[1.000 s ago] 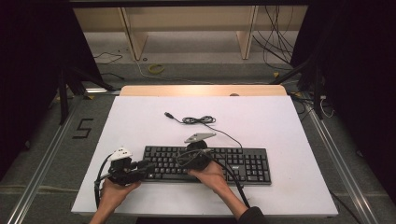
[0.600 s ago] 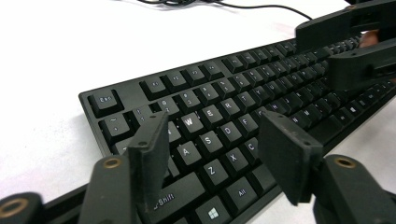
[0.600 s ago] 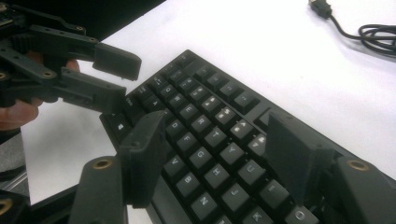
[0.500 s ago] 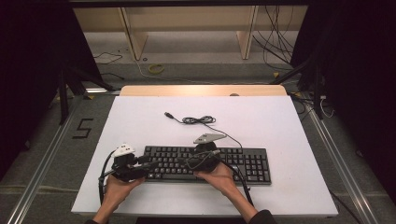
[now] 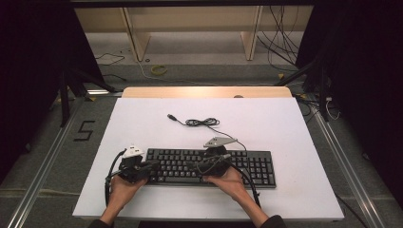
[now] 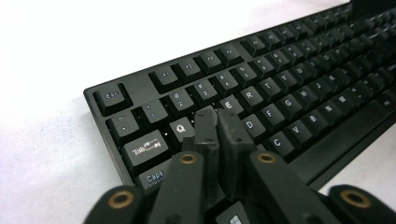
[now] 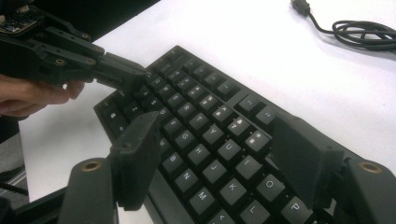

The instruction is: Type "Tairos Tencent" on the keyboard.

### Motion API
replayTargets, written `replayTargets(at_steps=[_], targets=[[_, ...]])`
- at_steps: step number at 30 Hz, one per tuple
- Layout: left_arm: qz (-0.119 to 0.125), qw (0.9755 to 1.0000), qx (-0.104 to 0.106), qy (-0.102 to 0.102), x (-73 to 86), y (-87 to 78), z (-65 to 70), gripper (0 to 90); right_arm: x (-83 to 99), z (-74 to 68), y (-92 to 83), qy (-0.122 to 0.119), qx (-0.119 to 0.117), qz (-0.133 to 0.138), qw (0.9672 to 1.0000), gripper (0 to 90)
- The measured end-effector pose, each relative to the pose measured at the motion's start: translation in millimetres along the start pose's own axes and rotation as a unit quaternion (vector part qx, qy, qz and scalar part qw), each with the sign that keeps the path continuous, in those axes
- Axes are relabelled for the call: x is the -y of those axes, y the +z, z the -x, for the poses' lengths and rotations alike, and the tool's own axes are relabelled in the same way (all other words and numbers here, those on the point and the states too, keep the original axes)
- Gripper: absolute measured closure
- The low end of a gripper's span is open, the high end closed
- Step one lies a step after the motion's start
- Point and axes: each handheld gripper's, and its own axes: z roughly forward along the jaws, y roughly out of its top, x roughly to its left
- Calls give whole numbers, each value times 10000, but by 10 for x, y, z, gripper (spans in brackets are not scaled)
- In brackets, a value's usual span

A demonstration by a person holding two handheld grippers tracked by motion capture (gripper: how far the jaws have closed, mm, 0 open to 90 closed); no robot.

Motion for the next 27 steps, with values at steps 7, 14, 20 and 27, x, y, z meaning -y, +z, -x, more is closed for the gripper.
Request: replayTargets(at_steps=[7,14,20,27], targets=[[-205,9998,-28,25,7,55,-5,890,1,12,-10,-13,29,15,10000,329],[-280,9996,-17,23,13,66,-11,891,6,19,-18,-21,54,29,10000,326],[-330,9994,-61,64,22,82,5,892,5,17,-25,-18,64,32,10000,326],[-177,9998,6,-26,10,33,-10,856,2,23,-22,-9,90,50,9999,340]])
